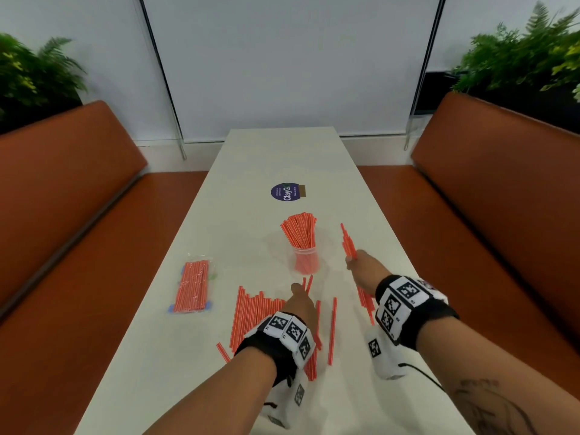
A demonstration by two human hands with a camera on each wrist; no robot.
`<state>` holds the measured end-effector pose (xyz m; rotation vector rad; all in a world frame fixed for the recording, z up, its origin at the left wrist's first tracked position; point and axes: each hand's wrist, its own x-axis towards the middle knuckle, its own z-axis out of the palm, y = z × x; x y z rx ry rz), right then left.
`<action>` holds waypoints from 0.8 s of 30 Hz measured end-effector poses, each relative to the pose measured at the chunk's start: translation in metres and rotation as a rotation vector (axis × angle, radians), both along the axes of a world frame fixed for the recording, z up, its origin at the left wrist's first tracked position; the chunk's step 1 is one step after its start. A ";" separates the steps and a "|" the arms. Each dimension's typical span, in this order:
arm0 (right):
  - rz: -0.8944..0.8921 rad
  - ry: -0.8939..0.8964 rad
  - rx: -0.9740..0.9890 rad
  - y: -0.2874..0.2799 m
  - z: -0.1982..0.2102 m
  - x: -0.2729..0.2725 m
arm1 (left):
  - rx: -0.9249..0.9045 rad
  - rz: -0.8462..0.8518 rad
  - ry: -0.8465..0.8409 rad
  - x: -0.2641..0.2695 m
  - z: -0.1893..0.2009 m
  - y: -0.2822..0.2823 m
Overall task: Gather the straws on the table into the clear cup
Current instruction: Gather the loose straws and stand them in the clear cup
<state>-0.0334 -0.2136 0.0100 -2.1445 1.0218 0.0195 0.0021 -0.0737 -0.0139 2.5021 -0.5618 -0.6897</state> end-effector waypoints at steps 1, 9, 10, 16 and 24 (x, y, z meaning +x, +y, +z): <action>-0.008 -0.052 0.012 0.000 0.008 0.006 | -0.029 0.016 0.005 0.004 -0.001 0.000; 0.049 -0.587 -0.080 0.005 0.041 0.064 | -0.349 0.208 0.200 0.030 0.000 0.001; 0.067 -0.623 -0.097 0.006 0.040 0.071 | -0.375 0.220 0.208 0.032 0.001 0.002; 0.084 -0.630 -0.160 0.005 0.032 0.100 | -0.384 0.238 0.112 0.047 -0.001 0.015; 0.039 -0.820 -0.131 0.000 0.051 0.118 | -0.363 0.211 0.199 0.049 -0.007 0.015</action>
